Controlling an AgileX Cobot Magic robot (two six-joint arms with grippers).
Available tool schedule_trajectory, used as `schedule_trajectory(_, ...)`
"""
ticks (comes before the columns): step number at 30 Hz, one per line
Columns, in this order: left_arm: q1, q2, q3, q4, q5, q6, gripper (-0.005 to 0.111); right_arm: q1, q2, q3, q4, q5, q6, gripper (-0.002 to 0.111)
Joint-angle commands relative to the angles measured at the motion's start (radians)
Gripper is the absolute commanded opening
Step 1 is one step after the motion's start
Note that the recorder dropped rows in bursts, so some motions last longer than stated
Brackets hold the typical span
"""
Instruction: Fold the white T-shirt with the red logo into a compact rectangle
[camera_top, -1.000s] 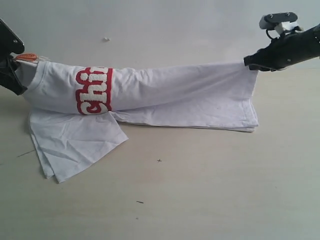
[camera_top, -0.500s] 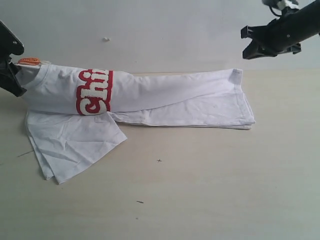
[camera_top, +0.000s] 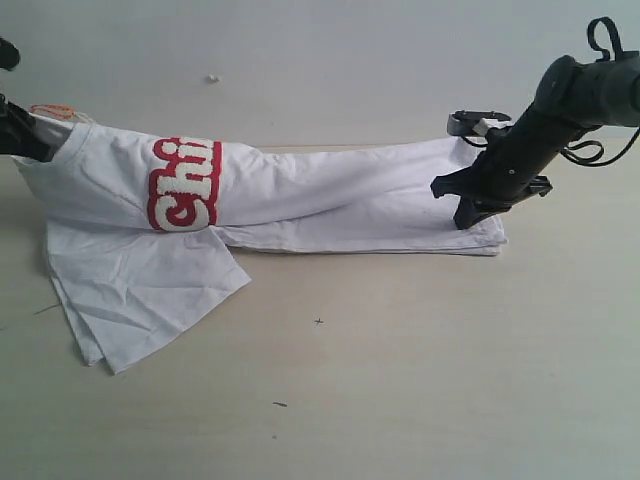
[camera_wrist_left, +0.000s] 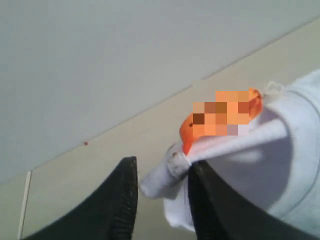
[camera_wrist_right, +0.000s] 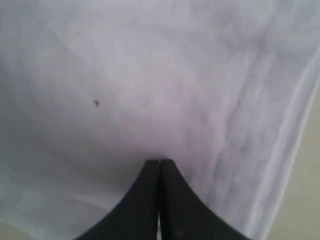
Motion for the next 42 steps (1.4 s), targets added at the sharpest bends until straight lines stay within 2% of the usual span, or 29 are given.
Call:
schedule_trajectory(1, 0.005, -0.012, -0.067, -0.014, 0.121, -0.142, 0.043, 0.002, 0.044, 0.005, -0.186, 0.023, 0.088, 0.000)
schedule_trajectory(6, 0.014, -0.010, -0.173, -0.016, 0.283, -0.350, 0.057, 0.002, 0.046, 0.007, -0.202, 0.059, 0.088, 0.000)
schedule_trajectory(12, 0.014, -0.010, -0.274, -0.106, 0.471, -0.339, 0.058, 0.002, 0.046, 0.007, -0.202, 0.070, 0.086, 0.000)
schedule_trajectory(17, 0.014, -0.010, -0.296, -0.160, 0.522, -0.313, 0.058, 0.002, 0.046, 0.007, -0.210, 0.095, 0.078, 0.000)
schedule_trajectory(20, 0.014, -0.001, -0.296, -0.262, 0.588, -0.205, 0.058, 0.002, 0.046, 0.007, -0.218, 0.100, 0.078, 0.000)
schedule_trajectory(23, 0.014, 0.017, -0.296, -0.462, 0.726, 0.028, 0.057, 0.002, 0.046, 0.007, -0.218, 0.100, 0.078, 0.000)
schedule_trajectory(25, 0.005, 0.036, -0.296, -0.584, 0.871, 0.236, 0.054, 0.002, 0.046, 0.007, -0.218, 0.103, 0.078, 0.000)
schedule_trajectory(28, -0.030, 0.053, -0.271, -0.611, 0.990, 0.380, 0.047, 0.002, 0.046, 0.007, -0.218, 0.120, 0.078, 0.000)
schedule_trajectory(32, -0.114, 0.057, -0.186, -0.571, 0.943, 0.412, 0.042, 0.002, 0.046, 0.007, -0.218, 0.130, 0.068, 0.000)
schedule_trajectory(34, -0.171, 0.059, -0.141, -0.500, 0.895, 0.411, 0.039, 0.002, 0.046, 0.007, -0.218, 0.130, 0.068, 0.000)
schedule_trajectory(35, -0.191, 0.064, -0.119, -0.466, 0.875, 0.408, 0.035, 0.002, 0.046, 0.007, -0.218, 0.130, 0.066, 0.000)
schedule_trajectory(39, -0.257, 0.101, -0.072, -0.339, 0.807, 0.325, 0.000, 0.002, 0.046, 0.007, -0.218, 0.130, 0.057, 0.000)
schedule_trajectory(42, -0.257, 0.156, -0.072, -0.351, 0.831, 0.299, 0.000, 0.002, 0.046, 0.007, -0.211, 0.130, 0.057, 0.000)
